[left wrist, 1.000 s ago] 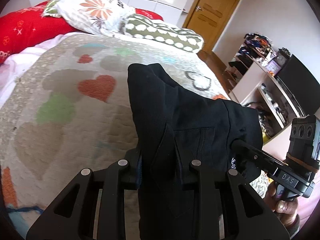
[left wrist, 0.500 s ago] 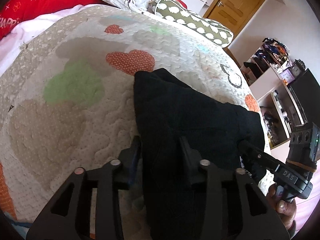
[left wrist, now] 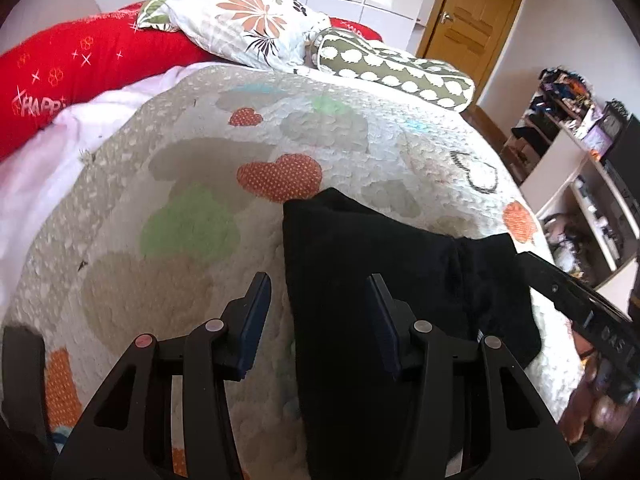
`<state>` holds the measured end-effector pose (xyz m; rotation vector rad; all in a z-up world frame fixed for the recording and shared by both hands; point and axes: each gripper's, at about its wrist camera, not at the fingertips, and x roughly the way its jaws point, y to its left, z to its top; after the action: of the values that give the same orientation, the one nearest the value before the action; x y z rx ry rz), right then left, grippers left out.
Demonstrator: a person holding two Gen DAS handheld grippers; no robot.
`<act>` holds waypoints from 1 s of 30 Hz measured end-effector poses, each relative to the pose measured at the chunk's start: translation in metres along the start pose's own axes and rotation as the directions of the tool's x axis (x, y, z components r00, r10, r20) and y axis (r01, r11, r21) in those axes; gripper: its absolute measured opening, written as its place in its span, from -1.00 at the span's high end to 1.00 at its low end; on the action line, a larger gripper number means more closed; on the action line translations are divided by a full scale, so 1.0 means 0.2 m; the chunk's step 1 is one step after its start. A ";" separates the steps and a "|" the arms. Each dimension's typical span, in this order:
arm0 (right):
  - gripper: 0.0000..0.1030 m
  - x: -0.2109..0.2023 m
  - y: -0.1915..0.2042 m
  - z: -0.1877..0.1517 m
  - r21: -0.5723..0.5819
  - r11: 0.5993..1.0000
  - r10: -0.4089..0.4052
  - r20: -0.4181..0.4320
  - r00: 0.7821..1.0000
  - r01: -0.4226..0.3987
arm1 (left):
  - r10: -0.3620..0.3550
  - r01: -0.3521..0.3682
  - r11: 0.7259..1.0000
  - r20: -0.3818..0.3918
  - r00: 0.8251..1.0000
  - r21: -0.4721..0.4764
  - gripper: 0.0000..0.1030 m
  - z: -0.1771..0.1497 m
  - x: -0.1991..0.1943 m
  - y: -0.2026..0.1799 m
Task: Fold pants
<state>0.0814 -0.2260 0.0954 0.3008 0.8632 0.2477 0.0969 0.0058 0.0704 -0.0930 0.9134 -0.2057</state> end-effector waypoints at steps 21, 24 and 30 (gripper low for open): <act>0.44 0.30 0.00 -0.01 -0.137 0.987 -0.100 -0.082 0.992 0.088 | 0.047 -0.050 0.998 -0.084 0.995 -0.034 -0.11 0.07 0.31 0.02; 0.44 0.26 0.00 -0.01 -0.138 0.986 -0.104 -0.084 0.991 0.092 | 0.067 -0.068 0.997 -0.067 0.996 -0.026 -0.11 0.07 0.26 0.02; 0.44 0.08 0.06 -0.04 -0.154 0.986 -0.075 -0.058 0.995 0.065 | 0.102 -0.101 0.995 -0.013 0.995 0.017 -0.10 -0.01 0.11 -0.03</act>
<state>0.0843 -0.2083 0.0843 0.1205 0.9112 0.2569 0.1071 -0.0054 0.0532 -0.0297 0.9276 -0.1196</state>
